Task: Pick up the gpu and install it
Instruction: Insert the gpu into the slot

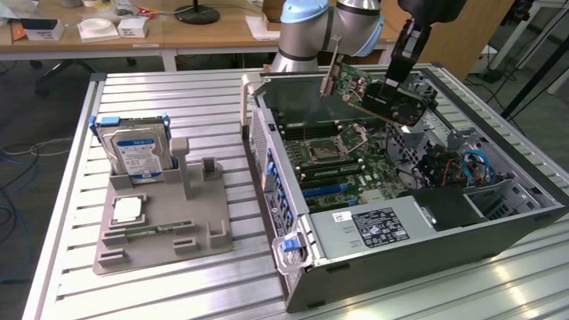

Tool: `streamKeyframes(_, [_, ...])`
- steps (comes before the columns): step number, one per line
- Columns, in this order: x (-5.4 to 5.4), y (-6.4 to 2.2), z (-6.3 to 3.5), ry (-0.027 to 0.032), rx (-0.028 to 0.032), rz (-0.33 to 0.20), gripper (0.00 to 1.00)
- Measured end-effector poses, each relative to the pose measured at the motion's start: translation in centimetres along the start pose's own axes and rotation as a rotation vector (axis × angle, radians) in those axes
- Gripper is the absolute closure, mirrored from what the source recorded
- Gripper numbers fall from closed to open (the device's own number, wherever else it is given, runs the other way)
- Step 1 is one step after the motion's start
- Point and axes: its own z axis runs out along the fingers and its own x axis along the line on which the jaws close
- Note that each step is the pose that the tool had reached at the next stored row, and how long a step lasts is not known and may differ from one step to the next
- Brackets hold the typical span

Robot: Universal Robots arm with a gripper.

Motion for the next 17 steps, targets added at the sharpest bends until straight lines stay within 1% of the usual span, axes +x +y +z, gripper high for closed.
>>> streamKeyframes(7, [-0.04, -0.05, 0.00, 0.0017, -0.0019, -0.063, 0.74])
streamKeyframes(17, [-0.06, -0.07, 0.00, 0.0048, -0.0052, -0.175, 0.74])
